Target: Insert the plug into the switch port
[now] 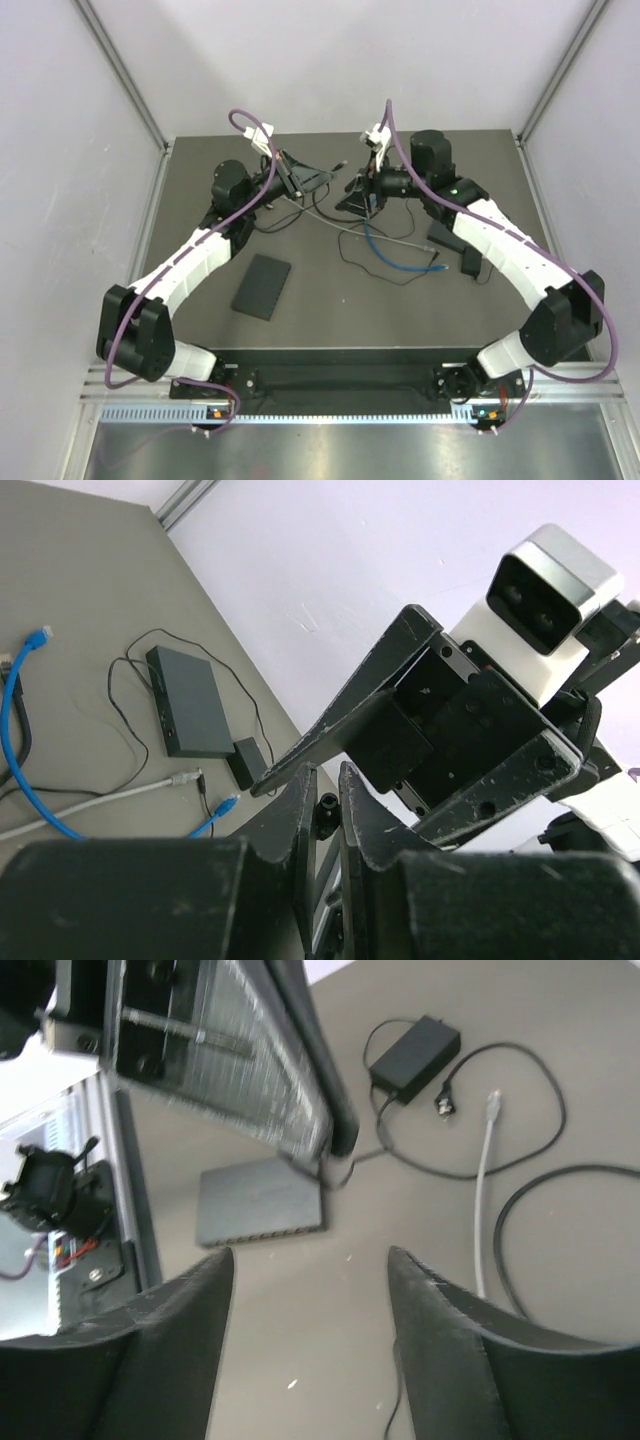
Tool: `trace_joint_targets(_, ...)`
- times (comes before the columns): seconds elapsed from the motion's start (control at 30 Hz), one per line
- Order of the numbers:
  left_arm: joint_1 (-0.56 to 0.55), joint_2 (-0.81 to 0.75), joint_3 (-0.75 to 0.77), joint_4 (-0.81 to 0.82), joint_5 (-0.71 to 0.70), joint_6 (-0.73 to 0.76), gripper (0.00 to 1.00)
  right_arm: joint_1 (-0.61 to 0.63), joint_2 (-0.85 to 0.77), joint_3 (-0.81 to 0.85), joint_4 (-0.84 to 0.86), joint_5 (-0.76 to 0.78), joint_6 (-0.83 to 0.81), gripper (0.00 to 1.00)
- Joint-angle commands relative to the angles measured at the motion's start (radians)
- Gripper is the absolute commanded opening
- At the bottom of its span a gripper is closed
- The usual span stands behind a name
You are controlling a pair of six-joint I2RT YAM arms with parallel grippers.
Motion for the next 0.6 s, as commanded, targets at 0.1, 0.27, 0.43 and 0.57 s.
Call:
trace_joint_targets(0.1,0.015,0.011,-0.016,0.096,-0.012,-0.074,0.0,0.035,0.047,0.056,0.205,0.012,0.035,0.53)
trace_joint_targets(0.27,0.023,0.024,-0.024,0.101,-0.012,-0.101,0.0,0.055,0.086,0.089,0.24,0.01,0.039,0.44)
trace_joint_targets(0.43,0.025,0.033,-0.031,0.113,-0.009,-0.13,0.0,0.069,0.132,0.124,0.267,0.03,0.036,0.4)
trace_joint_targets(0.57,0.031,0.033,-0.031,0.115,-0.013,-0.138,0.0,0.077,0.153,0.144,0.274,0.027,0.032,0.26)
